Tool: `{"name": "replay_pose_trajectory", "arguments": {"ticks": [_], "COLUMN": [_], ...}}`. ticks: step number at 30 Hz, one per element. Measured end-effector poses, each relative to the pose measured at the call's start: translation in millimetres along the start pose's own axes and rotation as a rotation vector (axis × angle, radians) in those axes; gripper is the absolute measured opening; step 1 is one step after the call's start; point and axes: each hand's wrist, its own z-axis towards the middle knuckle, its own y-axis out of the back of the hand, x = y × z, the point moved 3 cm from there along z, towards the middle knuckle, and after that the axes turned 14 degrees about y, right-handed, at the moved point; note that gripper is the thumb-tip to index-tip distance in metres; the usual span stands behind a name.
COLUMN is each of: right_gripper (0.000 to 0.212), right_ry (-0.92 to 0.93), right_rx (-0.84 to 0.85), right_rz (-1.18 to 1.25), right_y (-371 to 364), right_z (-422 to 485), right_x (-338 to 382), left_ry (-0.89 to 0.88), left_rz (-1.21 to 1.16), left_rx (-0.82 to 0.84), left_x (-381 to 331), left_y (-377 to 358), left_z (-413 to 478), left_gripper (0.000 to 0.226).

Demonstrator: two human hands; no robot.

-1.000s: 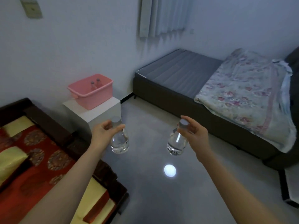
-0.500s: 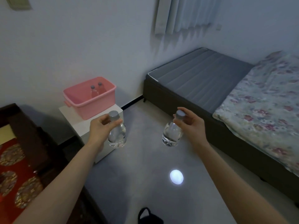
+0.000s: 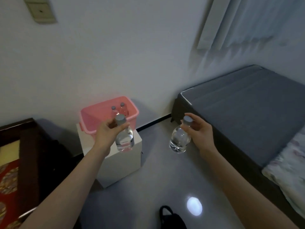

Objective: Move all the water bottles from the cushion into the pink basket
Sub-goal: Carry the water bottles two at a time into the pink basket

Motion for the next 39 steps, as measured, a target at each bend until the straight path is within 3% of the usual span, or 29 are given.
{"name": "replay_pose_trajectory", "arguments": {"ticks": [7,9,12,15,26,33,39], "right_gripper": [0.045,0.043,0.040,0.038,0.037,0.040,0.044], "right_ry": [0.070,0.071,0.055,0.039,-0.078,-0.103,-0.049], "right_rx": [0.207,0.275,0.349,0.432,0.545,0.595,0.666], "right_rz": [0.098,0.126,0.178,0.196,0.126,0.045,-0.080], "right_y": [-76.0,-107.4,-156.7,-210.8,-371.2,-433.9,-483.3], "right_z": [149.1,177.3,205.9,228.5,274.4,283.3,275.6], "right_x": [-39.6,-47.5,-61.6,-74.9,-152.7,-216.1,-269.6], "left_ry": [0.021,0.014,0.017,0.033,0.162,0.268,0.342], "left_rz": [-0.105,-0.106,-0.131,-0.173,-0.139,-0.073,0.037], "left_rx": [-0.251,-0.322,-0.389,-0.449,-0.479,-0.470,-0.575], "left_x": [-20.8,-22.3,-18.5,-14.2,29.8,80.6,127.7], "left_y": [25.6,36.1,54.7,77.6,146.2,149.5,151.1], "left_z": [92.8,112.8,137.5,166.6,295.2,350.9,385.6], "left_gripper": [0.067,0.059,0.029,0.021,0.035,0.037,0.038]}}
